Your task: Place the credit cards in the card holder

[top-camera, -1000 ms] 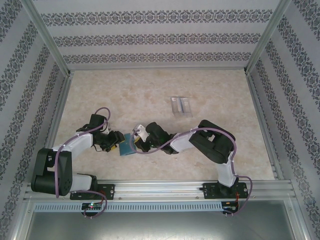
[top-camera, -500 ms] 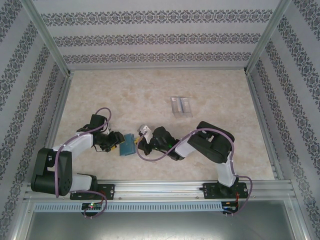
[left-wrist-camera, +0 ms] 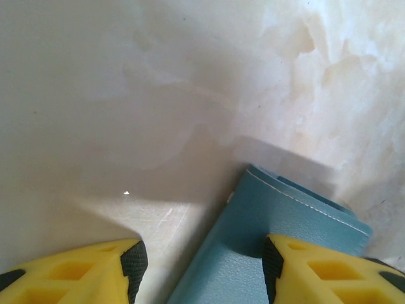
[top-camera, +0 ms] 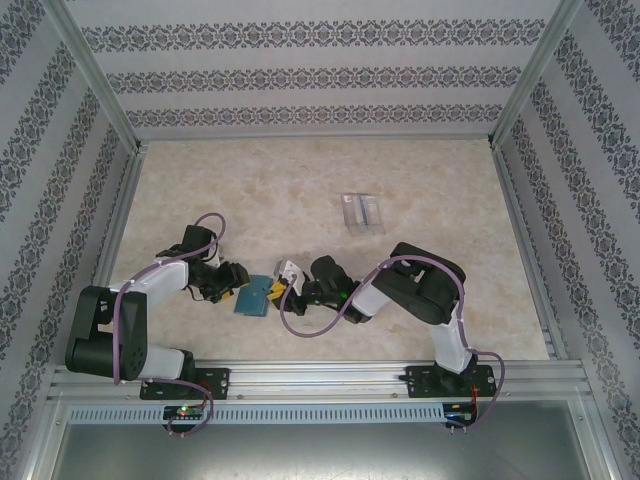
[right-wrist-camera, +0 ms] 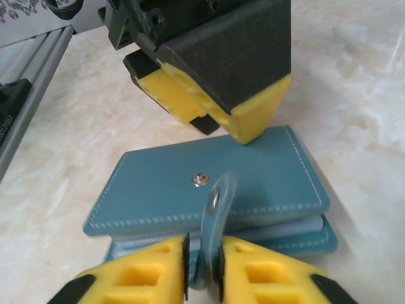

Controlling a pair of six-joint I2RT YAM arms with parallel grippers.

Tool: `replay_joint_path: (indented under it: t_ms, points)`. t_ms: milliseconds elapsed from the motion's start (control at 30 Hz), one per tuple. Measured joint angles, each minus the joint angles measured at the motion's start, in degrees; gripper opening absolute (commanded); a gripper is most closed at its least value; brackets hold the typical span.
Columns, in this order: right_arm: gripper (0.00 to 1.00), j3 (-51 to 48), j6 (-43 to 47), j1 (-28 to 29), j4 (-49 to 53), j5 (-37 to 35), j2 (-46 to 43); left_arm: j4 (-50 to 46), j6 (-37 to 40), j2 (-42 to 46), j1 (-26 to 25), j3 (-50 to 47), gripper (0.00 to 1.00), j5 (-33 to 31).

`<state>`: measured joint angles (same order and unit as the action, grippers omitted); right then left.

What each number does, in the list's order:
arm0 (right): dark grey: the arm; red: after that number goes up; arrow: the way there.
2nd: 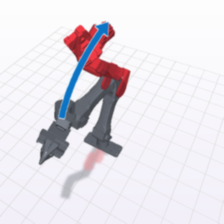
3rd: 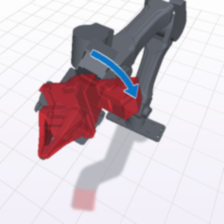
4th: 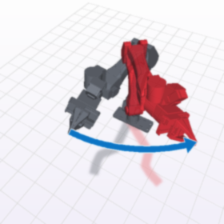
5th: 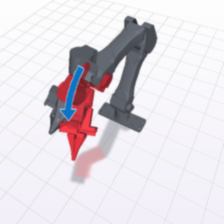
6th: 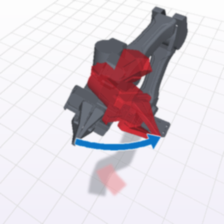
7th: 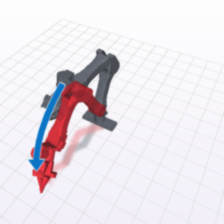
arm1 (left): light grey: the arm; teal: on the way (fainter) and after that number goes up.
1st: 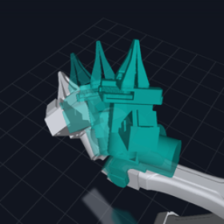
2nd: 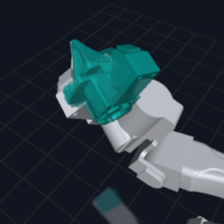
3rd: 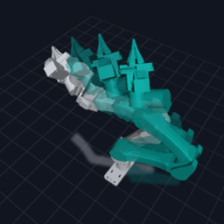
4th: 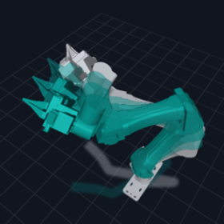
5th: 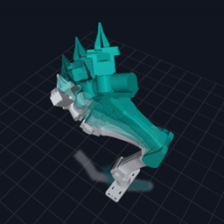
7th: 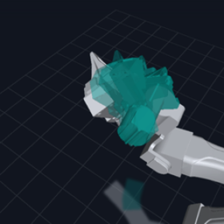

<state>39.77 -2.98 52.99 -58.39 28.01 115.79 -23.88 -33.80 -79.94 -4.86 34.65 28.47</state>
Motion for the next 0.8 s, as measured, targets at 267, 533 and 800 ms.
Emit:
replay_joint_path:
  t_ms: [267,533,800]
  points:
    - [0.33,0.02,-0.24,0.02,1.99,-0.85,-0.66,0.0,0.13,0.98,0.04,-0.02,0.57,0.87]
    - [0.36,-0.26,0.81,-0.02,6.54,0.15,-6.34,5.7,0.15,2.69,-0.94,-1.97,0.5,5.97]
    - [0.45,-2.8,-0.81,-0.39,8.41,-2.58,-11.87,6.6,0.15,7.39,-5.25,-1.97,0.39,7.06]
